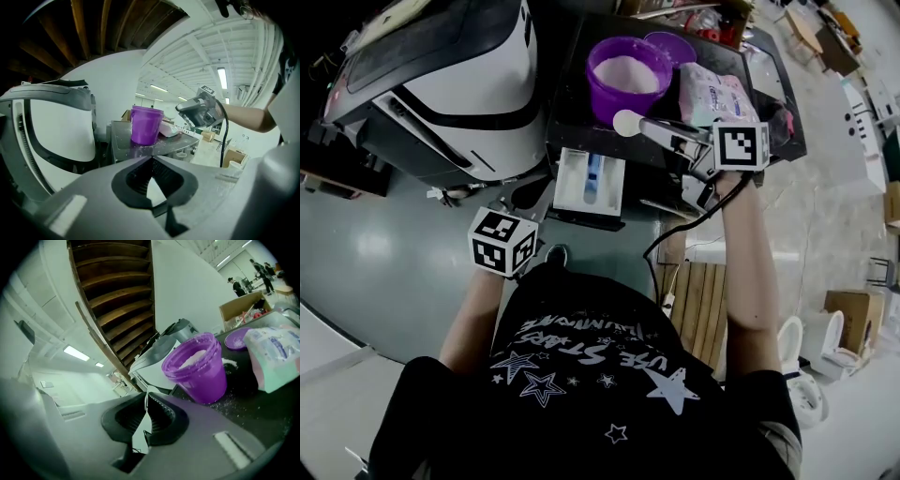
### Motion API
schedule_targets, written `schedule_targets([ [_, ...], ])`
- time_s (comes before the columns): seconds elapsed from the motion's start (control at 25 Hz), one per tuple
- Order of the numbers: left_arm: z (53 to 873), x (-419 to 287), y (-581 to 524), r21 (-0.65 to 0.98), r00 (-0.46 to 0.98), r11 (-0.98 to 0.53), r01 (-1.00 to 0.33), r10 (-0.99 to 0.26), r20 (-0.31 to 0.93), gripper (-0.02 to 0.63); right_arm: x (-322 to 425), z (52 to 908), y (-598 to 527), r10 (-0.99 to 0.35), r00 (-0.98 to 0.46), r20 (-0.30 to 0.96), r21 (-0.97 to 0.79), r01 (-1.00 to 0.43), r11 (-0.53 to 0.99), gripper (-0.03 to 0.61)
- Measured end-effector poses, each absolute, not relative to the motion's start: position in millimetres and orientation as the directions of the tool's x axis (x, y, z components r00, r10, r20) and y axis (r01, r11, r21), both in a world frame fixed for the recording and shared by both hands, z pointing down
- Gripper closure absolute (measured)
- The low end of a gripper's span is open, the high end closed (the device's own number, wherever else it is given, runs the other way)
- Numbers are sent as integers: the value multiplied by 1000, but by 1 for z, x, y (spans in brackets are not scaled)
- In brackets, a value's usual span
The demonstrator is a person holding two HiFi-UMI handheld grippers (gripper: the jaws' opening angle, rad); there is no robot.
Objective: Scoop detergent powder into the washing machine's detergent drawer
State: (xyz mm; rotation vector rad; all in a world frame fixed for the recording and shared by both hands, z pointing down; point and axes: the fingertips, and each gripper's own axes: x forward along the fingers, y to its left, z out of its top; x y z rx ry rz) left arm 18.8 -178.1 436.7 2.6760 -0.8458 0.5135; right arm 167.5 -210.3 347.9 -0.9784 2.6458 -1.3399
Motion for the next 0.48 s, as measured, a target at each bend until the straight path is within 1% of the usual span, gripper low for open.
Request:
schedule_targets([
  [0.08,440,17,-169,160,756,-780,-605,-500,422,614,162,360,-198,-533,-804,263,-746,-520,417,541],
  [0.2,446,14,-156,154,742,-769,-620,-512,433,614,165,388,-186,-543,-763,349,-713,-593,374,540],
  [0.32,450,9,-146,150,727,-755,-638,-527,441,614,145,395,-178,-509,-798,322,-710,-559,428,540],
  [0.48,454,4,-138,145,708,-737,-660,-547,447,614,126,410,-170,-475,-815,333,-698,-551,457,540],
])
